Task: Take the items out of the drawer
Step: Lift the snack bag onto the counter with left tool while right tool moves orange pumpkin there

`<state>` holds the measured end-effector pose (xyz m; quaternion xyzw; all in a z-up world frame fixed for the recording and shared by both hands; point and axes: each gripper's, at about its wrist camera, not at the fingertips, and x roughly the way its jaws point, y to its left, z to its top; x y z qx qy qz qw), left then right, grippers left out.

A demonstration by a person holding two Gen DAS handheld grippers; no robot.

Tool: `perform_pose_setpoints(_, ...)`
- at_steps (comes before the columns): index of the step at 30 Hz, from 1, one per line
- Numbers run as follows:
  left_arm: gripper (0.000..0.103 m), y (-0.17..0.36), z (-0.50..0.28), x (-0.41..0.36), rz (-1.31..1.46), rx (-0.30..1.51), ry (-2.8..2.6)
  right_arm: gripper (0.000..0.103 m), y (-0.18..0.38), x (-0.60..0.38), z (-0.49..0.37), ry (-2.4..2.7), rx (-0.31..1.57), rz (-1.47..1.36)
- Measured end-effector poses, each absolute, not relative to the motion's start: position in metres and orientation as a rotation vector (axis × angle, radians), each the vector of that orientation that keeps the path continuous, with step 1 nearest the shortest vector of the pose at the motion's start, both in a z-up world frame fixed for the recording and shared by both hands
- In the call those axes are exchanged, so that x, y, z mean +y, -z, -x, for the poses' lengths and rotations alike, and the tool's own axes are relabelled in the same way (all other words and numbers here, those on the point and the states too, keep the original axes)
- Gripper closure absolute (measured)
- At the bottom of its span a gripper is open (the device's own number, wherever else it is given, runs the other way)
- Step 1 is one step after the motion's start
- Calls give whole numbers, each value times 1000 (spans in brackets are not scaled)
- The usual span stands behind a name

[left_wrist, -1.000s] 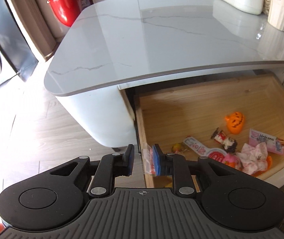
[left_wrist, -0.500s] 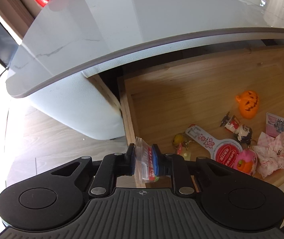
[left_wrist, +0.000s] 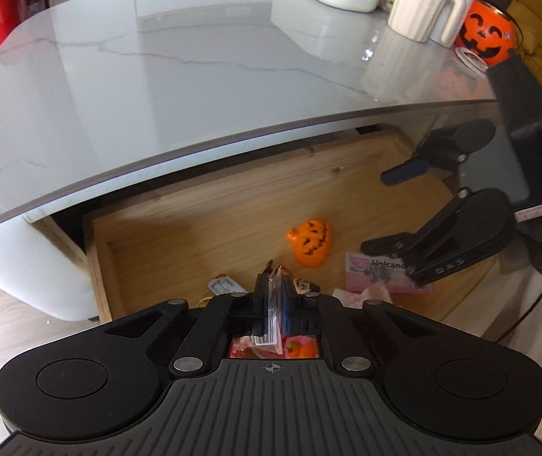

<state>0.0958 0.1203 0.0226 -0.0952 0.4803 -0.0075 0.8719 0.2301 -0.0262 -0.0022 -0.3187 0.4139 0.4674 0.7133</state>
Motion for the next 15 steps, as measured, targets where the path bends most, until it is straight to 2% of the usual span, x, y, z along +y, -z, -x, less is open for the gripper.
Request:
perform_pose_setpoints(4,97,-30,-84,125,246,979,33,27,28,-1,-224,-1138,993,802)
perform_pose_setpoints(8,97,-34,-77,133,275,962,30,27,40,19,-220,-1154,902,873)
perform_pose_setpoints(14,97,-35,-75,135,274,973,17,28,79,38,-225,-1120,909,947)
perform_pose_setpoints(15,97,-35,-76,132,267,977,18,35,82,39,-227,-1119,930,942)
